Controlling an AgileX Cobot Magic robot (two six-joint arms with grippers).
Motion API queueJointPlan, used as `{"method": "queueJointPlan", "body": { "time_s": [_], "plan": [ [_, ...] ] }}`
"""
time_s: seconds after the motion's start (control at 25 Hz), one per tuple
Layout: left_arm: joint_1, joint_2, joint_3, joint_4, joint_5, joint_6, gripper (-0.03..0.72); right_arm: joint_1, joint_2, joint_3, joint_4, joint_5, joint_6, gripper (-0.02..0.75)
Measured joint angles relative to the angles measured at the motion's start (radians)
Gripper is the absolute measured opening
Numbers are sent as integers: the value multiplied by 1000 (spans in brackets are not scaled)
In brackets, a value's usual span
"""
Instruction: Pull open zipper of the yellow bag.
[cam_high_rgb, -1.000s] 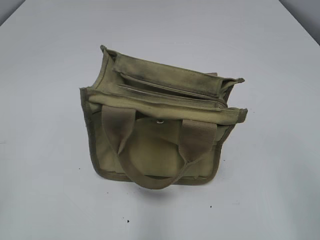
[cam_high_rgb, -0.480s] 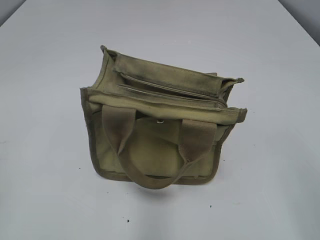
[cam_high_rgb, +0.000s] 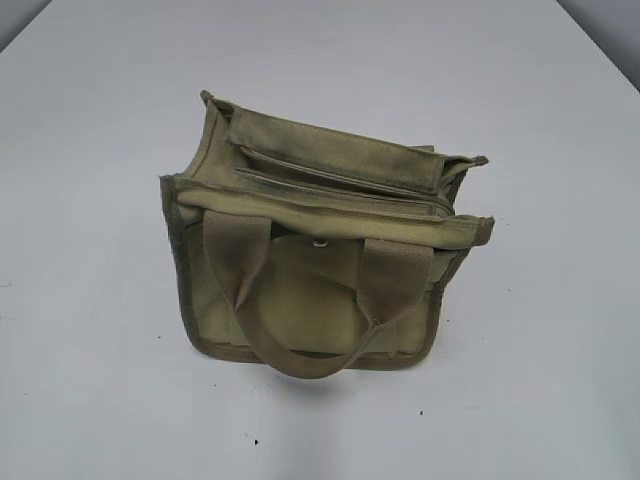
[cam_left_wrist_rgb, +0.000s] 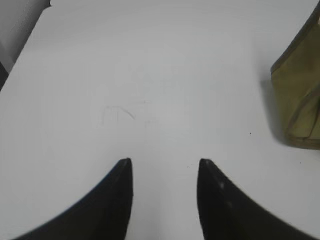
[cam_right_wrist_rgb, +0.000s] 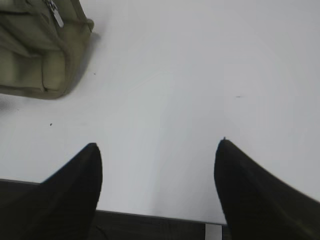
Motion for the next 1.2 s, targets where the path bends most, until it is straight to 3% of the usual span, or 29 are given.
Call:
{"method": "queueJointPlan", "body": {
  "time_s": [0.24, 1.2],
  "plan": [
    [2, -51, 1, 0, 1, 0, 314, -4, -112, 1, 20, 0, 0, 543],
    [2, -51, 1, 0, 1, 0, 311, -4, -112, 2, 27, 0, 0, 543]
  ]
}}
